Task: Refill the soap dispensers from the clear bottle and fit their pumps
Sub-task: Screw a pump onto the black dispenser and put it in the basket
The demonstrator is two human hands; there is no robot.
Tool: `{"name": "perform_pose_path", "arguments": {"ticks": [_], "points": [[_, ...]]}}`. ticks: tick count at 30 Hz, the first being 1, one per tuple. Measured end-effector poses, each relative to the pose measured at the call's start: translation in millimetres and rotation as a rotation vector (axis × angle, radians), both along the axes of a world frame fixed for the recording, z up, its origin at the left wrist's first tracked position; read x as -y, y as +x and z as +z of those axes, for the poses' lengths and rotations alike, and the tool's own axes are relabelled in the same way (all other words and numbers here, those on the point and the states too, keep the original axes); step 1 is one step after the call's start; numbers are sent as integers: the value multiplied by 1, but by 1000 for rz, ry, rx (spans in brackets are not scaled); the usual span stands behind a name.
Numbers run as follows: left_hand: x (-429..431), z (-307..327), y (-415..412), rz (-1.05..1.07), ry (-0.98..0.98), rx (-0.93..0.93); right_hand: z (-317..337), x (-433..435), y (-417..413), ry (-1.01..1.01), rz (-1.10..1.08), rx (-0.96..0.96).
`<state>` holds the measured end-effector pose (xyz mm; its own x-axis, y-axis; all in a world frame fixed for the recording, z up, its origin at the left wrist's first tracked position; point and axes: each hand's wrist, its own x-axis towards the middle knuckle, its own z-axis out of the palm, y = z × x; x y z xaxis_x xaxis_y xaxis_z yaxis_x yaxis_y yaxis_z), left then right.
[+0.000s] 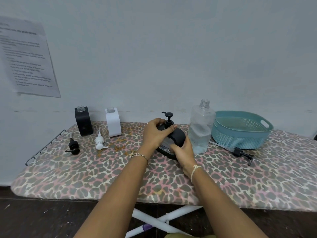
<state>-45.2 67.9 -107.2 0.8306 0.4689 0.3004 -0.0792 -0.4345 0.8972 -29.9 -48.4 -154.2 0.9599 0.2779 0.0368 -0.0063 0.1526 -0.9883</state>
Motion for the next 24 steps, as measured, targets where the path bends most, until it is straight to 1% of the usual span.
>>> {"name": "perform_pose_path", "arguments": {"ticks": [5,7,9,11,13,17,21,24], "points": [[-2,-2,-6,-53,-34,-3,4,16,7,-20,188,-38],[-2,-7,-9,-55,-47,-1,7,23,10,-63,255,-46],[1,-8,-12,-61,-9,10,7,26,13,-118,277,-58],[4,-7,-14,-56,6,28,5,25,16,-148,238,-78],[6,-7,-14,-34,16,39,2,22,16,-133,157,-106],[7,-11,-13,14,6,63,-2,17,6,-90,16,-69],[7,-12,-13,-13,19,64,-8,11,3,-113,-48,-57],[4,-11,-14,-26,-31,52,-5,9,5,-136,-56,-42]]}}
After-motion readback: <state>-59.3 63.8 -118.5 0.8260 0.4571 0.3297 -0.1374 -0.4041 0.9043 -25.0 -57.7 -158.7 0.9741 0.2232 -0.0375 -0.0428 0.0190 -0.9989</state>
